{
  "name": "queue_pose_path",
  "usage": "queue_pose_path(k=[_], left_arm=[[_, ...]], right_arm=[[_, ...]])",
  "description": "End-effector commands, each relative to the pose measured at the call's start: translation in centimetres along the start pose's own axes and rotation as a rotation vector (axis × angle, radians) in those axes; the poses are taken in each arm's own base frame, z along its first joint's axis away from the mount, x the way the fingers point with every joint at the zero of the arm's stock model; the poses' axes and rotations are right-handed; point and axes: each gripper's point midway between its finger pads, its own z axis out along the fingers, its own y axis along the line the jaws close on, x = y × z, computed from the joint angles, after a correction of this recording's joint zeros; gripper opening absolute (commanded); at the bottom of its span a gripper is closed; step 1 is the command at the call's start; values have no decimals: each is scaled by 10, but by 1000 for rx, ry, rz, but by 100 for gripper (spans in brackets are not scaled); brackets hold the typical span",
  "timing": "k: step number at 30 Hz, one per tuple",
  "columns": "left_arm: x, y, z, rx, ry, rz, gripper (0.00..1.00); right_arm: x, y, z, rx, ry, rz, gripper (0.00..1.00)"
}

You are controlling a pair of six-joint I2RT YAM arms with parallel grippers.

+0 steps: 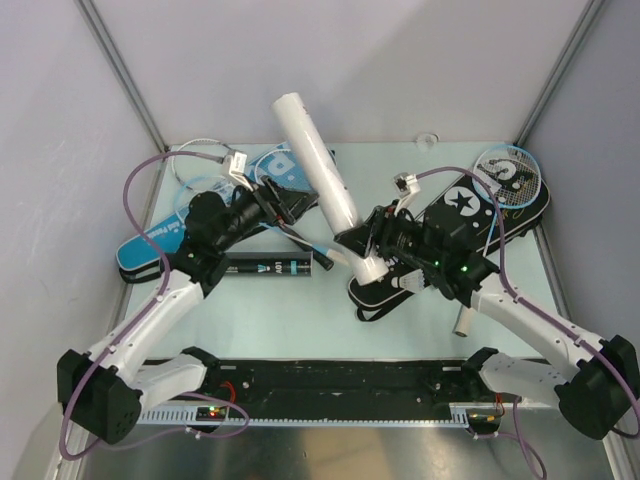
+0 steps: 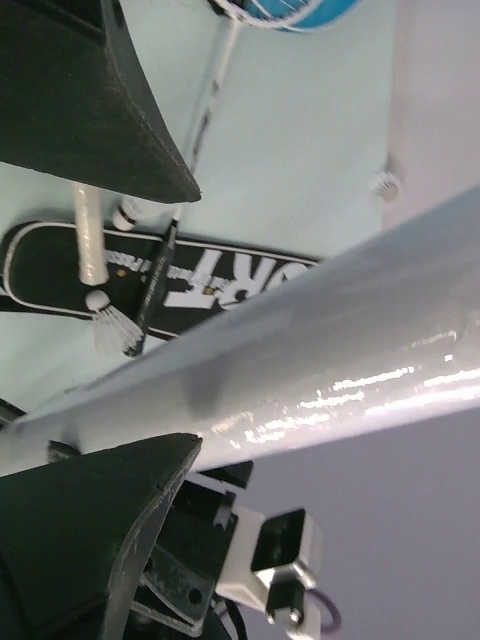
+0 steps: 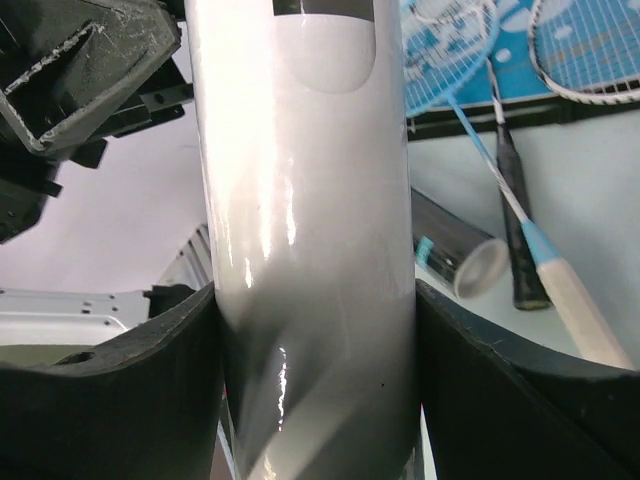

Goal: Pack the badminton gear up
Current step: Open the lid of the shuttle tube.

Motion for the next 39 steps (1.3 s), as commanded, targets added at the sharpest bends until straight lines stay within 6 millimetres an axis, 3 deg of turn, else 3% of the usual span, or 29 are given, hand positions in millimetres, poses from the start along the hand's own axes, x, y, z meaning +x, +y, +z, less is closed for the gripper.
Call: queue_pose_path(k=[1, 7, 13, 20, 29, 34, 39], left_arm=[[-42, -52, -1, 165, -142, 76, 100], [-45, -71, -7, 258, -172, 26, 100], [-45, -78, -6, 306, -176, -45, 97], [-39, -82, -9, 346, -167, -119, 80], [-28, -80, -10, 375, -118, -93, 58], [-13, -64, -10, 353, 0, -40, 50], [9, -41, -13, 241, 144, 70, 49]], right_arm=[[-43, 58, -3, -165, -206, 6, 40], [-32, 85, -1, -248, -199, -1, 40], [-19, 94, 1, -309, -187, 9, 40], [-2, 86, 5, -294, -160, 28, 47], [18, 76, 8, -263, -81, 41, 85], [10, 63, -13, -198, -91, -17, 90], [-8, 45, -40, -130, -122, -58, 90]])
